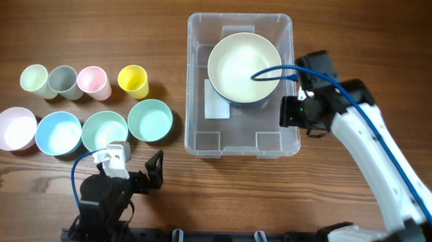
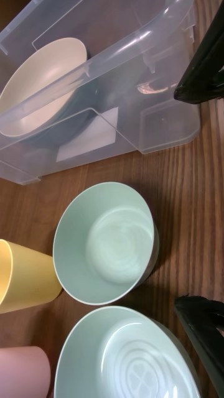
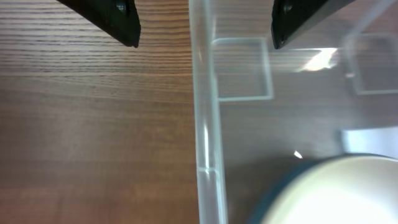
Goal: Pack container
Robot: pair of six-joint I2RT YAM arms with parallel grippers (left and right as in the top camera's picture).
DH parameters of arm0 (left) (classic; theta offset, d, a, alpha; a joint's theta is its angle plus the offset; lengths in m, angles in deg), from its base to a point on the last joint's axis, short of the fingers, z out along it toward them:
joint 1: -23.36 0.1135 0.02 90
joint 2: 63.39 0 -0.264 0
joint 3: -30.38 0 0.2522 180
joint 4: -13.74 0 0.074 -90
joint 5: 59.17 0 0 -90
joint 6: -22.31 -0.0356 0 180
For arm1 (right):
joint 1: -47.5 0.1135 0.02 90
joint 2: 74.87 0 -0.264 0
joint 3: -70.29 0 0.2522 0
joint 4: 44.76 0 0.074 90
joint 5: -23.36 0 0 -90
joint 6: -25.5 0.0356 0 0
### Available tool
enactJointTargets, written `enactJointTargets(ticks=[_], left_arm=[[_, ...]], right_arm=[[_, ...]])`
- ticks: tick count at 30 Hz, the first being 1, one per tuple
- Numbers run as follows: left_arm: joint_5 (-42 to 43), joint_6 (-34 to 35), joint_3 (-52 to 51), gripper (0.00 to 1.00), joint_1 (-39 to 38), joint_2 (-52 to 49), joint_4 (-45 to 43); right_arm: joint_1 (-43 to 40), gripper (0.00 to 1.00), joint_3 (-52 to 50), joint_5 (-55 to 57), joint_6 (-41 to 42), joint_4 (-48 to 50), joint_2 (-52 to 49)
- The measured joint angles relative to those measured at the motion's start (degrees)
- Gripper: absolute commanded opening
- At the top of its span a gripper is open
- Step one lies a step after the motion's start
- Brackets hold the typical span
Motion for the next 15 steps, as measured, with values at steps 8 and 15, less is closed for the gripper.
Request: enactJointTargets(ticks=[8,15], left_arm=[[0.0,0.0,0.0,1.00,0.0,0.0,0.0],[0.0,0.0,0.0,1.00,0.0,0.0,0.0]], right_arm=[[-10.9,1.00,8.2,-1.7,5.9,1.0,18.5],[-39.1,1.00,8.3,-10.6,7.7,-1.3,17.9]])
